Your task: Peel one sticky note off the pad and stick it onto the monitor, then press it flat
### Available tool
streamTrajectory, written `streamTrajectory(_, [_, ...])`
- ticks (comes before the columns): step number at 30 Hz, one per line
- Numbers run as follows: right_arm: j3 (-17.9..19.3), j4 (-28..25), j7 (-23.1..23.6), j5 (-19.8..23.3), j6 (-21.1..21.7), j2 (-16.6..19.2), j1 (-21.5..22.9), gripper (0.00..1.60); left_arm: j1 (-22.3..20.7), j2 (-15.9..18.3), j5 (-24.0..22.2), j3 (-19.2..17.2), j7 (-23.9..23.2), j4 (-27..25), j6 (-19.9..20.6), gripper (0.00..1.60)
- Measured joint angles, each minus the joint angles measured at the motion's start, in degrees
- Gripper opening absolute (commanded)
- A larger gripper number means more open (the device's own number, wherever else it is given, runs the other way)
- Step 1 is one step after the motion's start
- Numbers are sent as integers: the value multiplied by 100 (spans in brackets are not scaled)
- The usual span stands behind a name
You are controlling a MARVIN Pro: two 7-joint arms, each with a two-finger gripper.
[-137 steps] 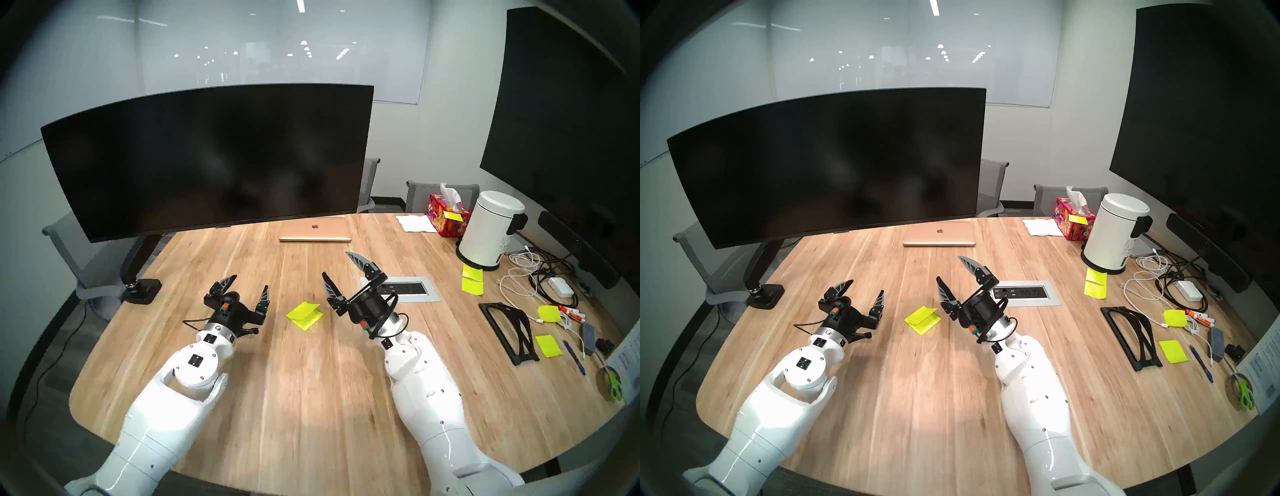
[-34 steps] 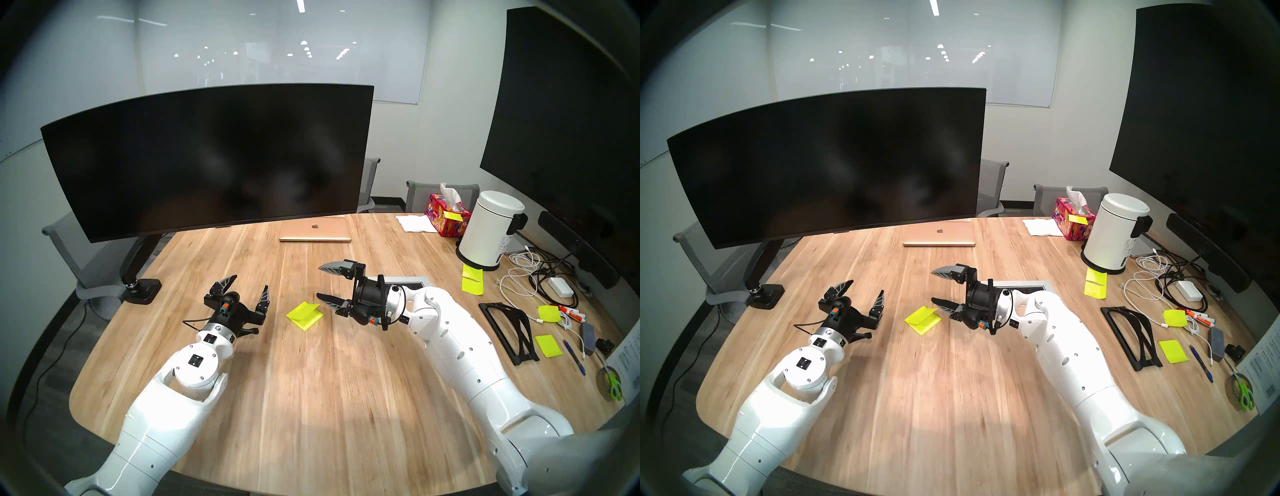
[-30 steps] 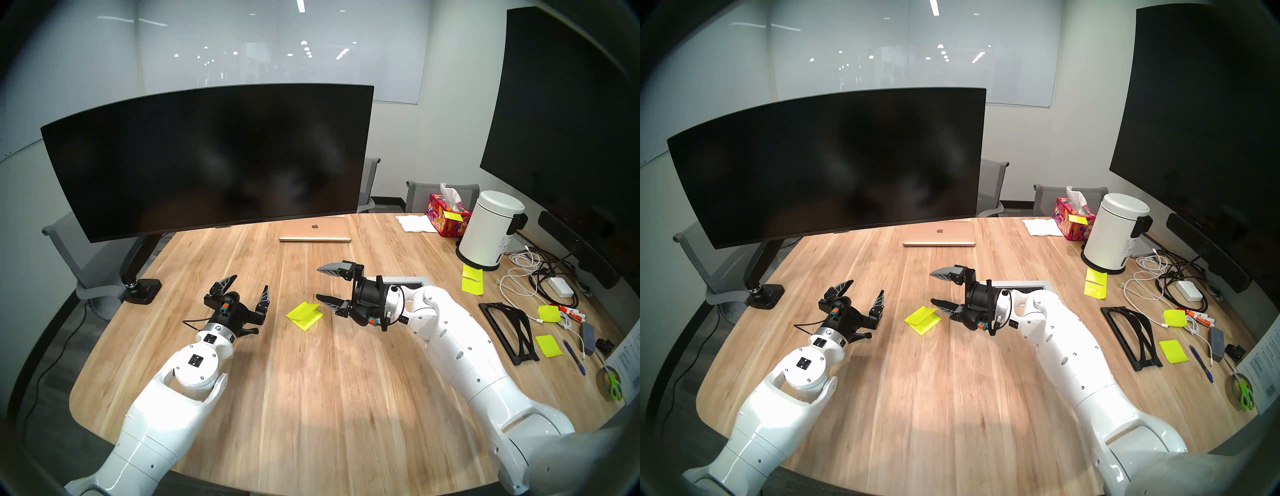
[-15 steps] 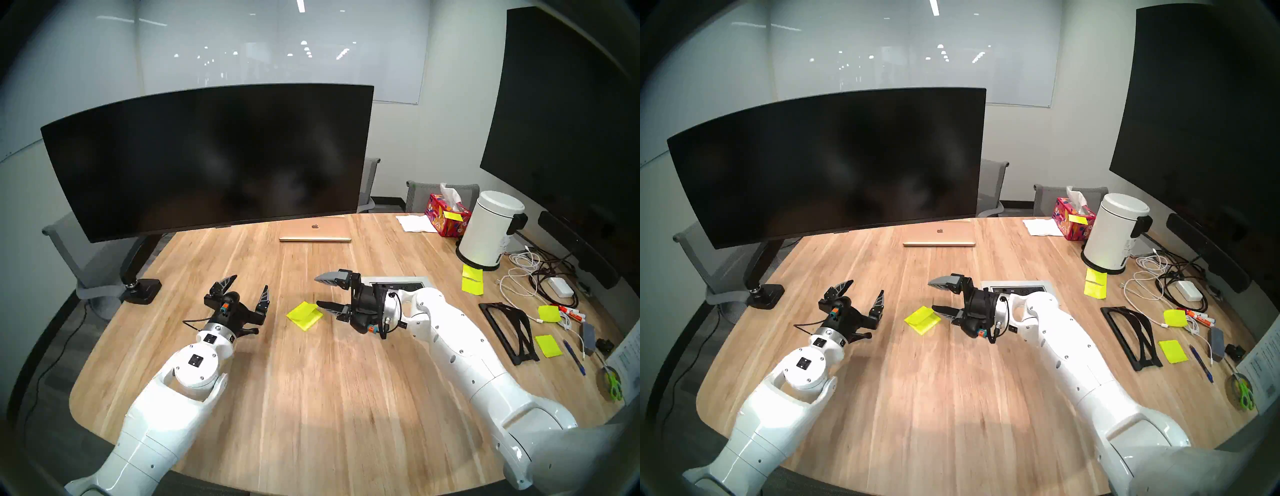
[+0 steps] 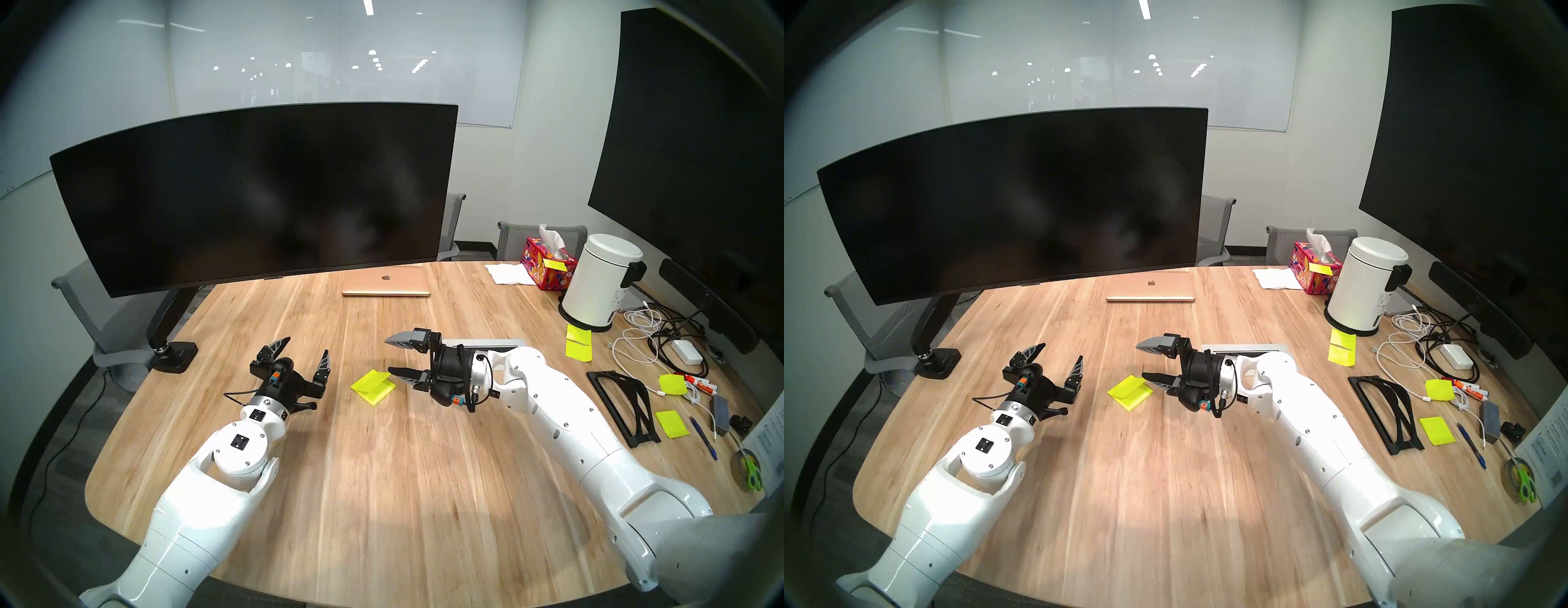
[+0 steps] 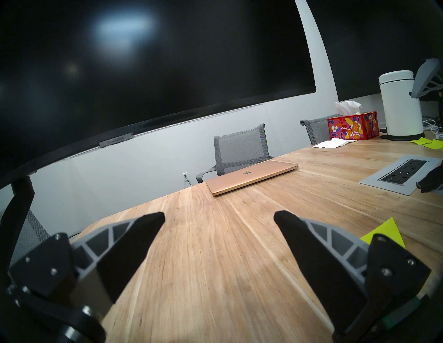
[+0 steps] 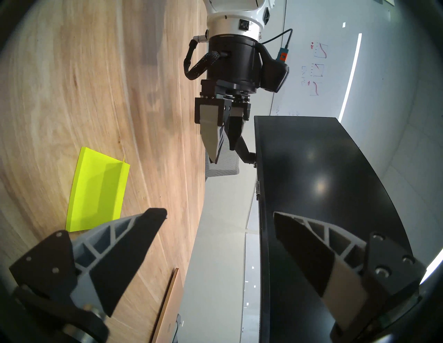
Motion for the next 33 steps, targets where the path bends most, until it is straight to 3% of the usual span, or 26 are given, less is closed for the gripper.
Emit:
streamTrajectory(11, [-387, -144, 27, 260, 0, 367, 128, 160, 0, 0, 0, 0, 0, 0, 0, 160])
streamTrajectory(25, [-755, -273, -73, 38, -1, 638, 258, 160, 0, -1, 0, 0, 0, 0, 0, 160])
streamTrajectory(33, [-867, -214, 192, 543, -1, 677, 376, 160, 0, -1, 0, 0, 0, 0, 0, 160])
